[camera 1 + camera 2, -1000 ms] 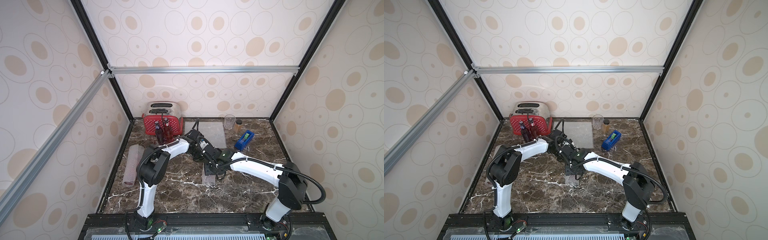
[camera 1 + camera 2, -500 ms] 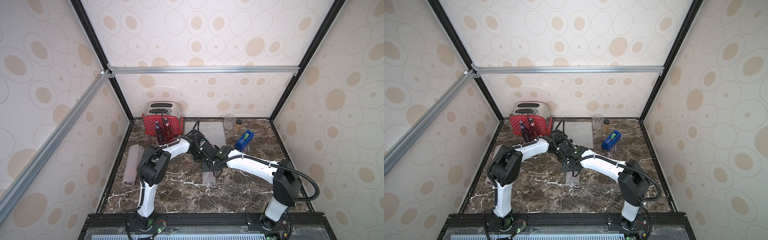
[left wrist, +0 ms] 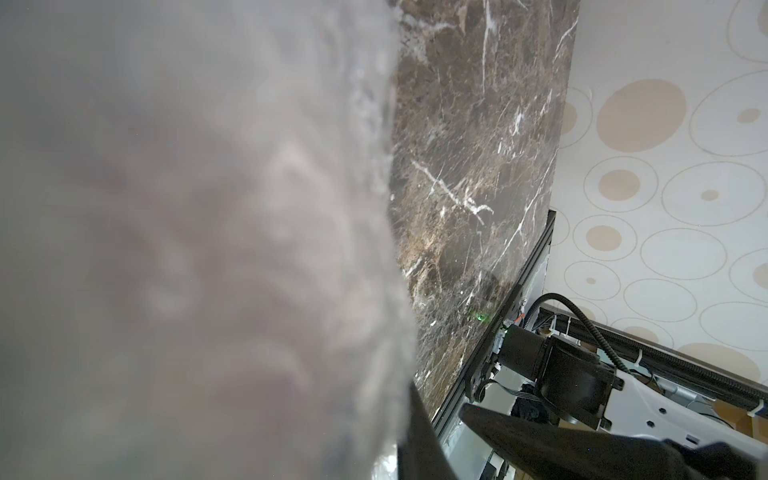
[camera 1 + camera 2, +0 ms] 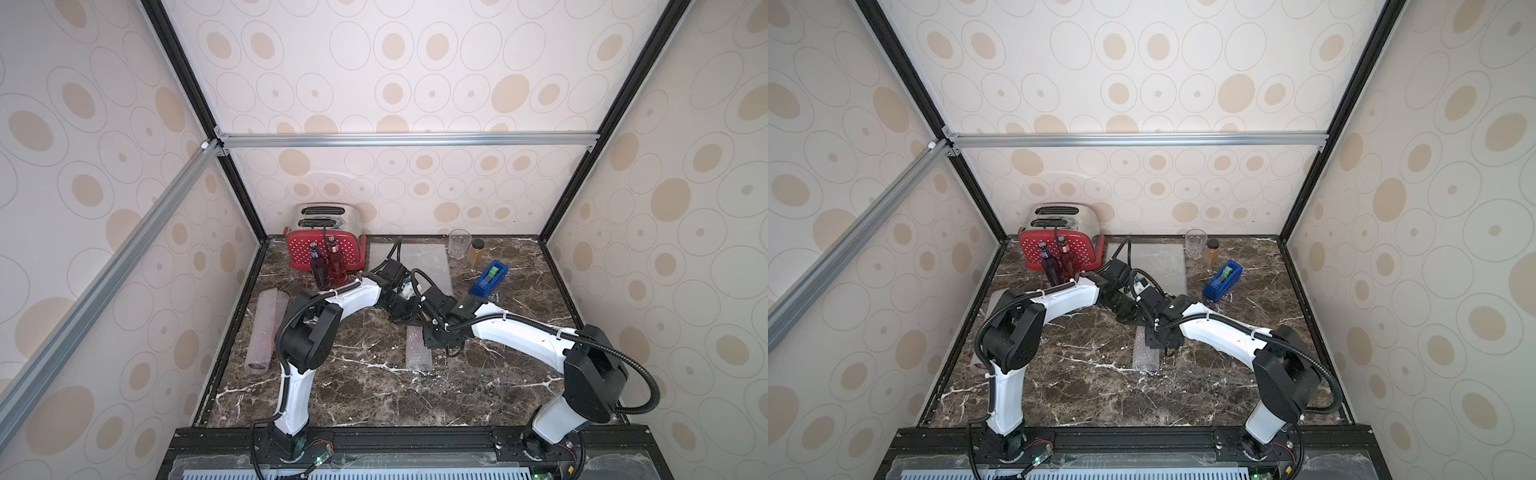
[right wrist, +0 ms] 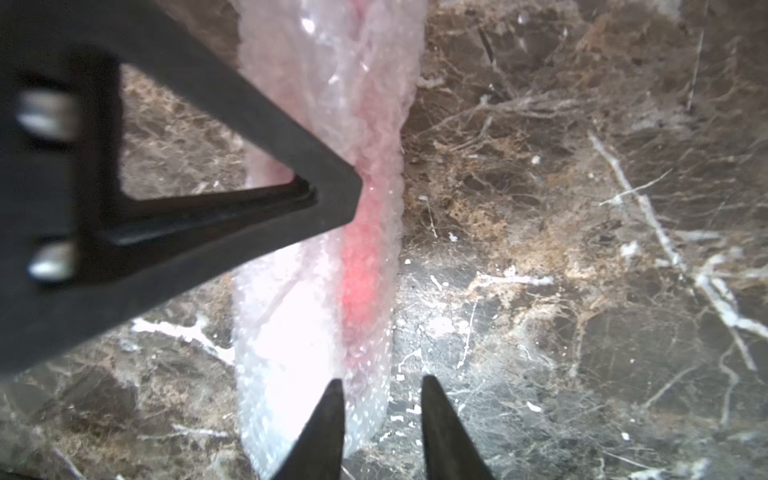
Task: Wrap wine bottles in bubble wrap
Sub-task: Wrap the wine bottle in bubble wrap.
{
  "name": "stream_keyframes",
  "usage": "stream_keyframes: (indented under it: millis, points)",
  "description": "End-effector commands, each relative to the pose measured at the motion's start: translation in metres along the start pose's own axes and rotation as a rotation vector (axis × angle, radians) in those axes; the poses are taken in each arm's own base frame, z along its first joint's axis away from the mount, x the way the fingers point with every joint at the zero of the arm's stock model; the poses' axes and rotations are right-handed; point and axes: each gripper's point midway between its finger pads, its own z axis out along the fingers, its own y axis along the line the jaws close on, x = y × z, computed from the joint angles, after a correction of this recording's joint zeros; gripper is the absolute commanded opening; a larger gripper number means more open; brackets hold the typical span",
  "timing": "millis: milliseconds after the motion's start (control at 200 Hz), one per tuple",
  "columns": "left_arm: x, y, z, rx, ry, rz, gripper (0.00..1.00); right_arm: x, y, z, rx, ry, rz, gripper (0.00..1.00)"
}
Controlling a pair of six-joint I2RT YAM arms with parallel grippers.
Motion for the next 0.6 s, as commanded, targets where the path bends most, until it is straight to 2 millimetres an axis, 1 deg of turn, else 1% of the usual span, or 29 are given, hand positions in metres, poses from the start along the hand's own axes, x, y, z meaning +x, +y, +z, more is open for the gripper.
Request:
stream_keyframes:
  millis: [0,110,190,250,311,401,426,491,596]
  points:
    - [0.035,0.075,0.023,-0.249,0.106,-0.116,0.16,-0.005,0.006,-0.009,-0.043,-0.009,0.000,0.36]
    - [0.035,0.076,0.023,-0.250,0.106,-0.117,0.16,-0.014,0.014,-0.010,-0.082,-0.027,0.002,0.37]
    - [0.035,0.076,0.023,-0.251,0.106,-0.117,0.16,-0.019,0.015,-0.002,-0.078,-0.019,-0.006,0.37]
    - [0.035,0.076,0.023,-0.252,0.106,-0.115,0.16,-0.021,0.012,0.007,-0.068,0.001,0.000,0.35]
    - [0.036,0.076,0.023,-0.252,0.107,-0.115,0.16,-0.022,0.008,0.015,-0.067,0.017,0.011,0.30]
    - [0.036,0.076,0.022,-0.253,0.105,-0.114,0.16,-0.022,0.004,0.023,-0.069,0.028,0.022,0.20]
    - [0.036,0.076,0.022,-0.254,0.105,-0.113,0.16,-0.022,0.004,0.023,-0.073,0.029,0.021,0.16]
    - [0.036,0.076,0.022,-0.255,0.104,-0.113,0.16,-0.021,0.003,0.025,-0.078,0.034,0.020,0.10]
    - [0.037,0.076,0.021,-0.257,0.104,-0.110,0.17,-0.018,0.004,0.024,-0.101,0.034,0.018,0.02]
